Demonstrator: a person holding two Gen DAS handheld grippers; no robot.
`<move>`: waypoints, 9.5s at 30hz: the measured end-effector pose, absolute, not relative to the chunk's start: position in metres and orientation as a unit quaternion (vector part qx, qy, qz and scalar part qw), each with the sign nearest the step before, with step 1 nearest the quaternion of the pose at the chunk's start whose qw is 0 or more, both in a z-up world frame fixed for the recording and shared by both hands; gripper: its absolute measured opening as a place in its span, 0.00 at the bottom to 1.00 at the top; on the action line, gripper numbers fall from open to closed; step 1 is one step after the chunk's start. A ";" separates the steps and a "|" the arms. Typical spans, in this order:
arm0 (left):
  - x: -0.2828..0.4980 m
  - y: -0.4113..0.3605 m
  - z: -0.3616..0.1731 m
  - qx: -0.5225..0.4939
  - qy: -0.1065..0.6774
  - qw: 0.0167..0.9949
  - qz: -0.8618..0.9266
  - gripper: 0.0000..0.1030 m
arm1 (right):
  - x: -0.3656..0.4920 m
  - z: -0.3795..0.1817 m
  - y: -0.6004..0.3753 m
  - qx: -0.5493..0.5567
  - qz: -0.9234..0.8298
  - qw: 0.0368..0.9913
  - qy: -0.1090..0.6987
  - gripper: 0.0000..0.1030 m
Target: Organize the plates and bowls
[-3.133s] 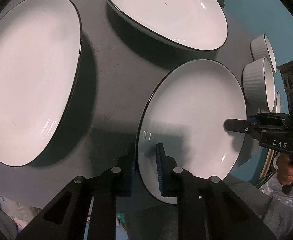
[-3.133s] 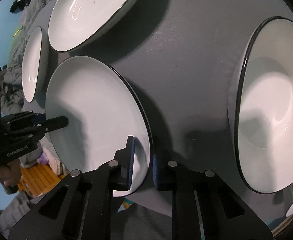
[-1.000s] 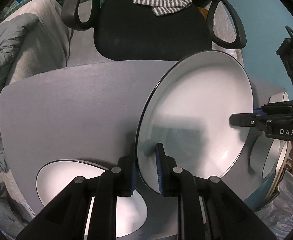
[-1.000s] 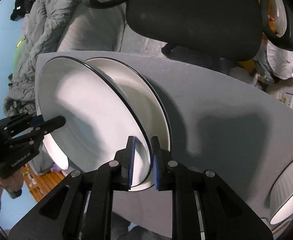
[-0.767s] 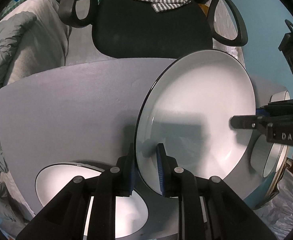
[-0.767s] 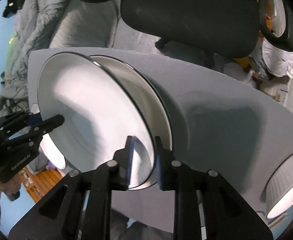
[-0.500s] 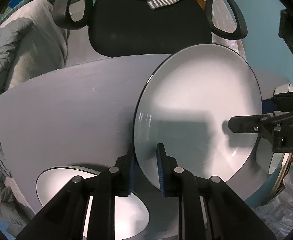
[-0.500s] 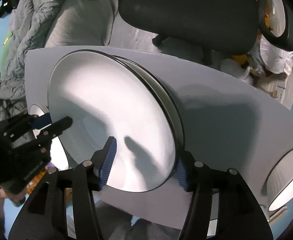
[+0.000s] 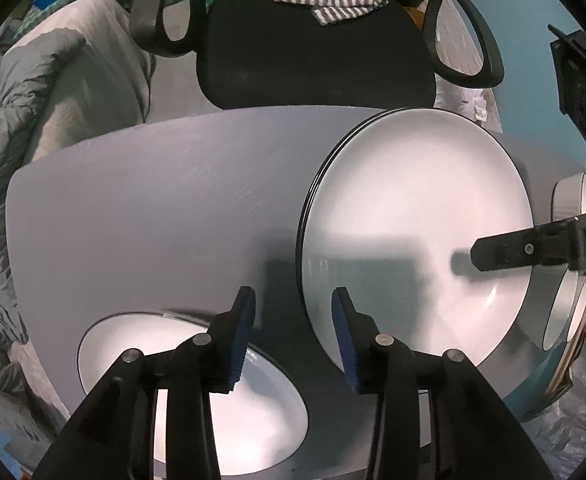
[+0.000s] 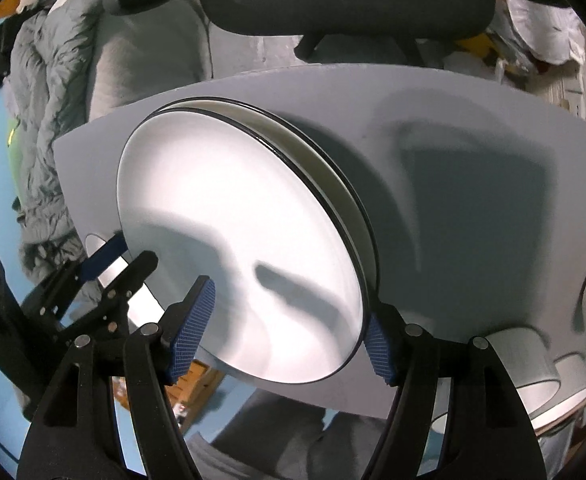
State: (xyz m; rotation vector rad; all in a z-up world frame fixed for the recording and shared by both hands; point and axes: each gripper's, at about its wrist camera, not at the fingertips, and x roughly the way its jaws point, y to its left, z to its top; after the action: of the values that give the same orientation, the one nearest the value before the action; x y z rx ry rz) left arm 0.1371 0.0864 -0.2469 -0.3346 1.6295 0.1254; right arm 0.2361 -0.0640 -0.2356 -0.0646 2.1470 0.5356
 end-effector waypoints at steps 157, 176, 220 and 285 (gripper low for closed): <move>-0.010 0.169 -0.218 -0.305 0.644 0.693 0.112 0.16 | 0.113 -0.186 0.007 -0.151 0.334 0.545 0.754 0.12; 0.106 0.130 -0.226 -0.254 0.665 0.698 0.077 0.16 | 0.210 -0.195 -0.048 -0.107 0.300 0.560 0.765 0.13; 0.113 0.117 -0.213 -0.212 0.676 0.701 0.077 0.52 | 0.232 -0.208 -0.059 -0.063 0.223 0.504 0.832 0.50; 0.014 0.022 0.002 -0.158 0.506 0.847 -0.043 0.84 | 0.081 0.055 -0.198 -0.090 0.111 0.814 0.563 0.68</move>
State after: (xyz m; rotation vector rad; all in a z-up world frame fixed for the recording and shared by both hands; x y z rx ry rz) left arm 0.0136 0.0219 0.0020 -0.3321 1.0659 -0.0914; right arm 0.0812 -0.1983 0.0546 -0.1917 1.2006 0.2370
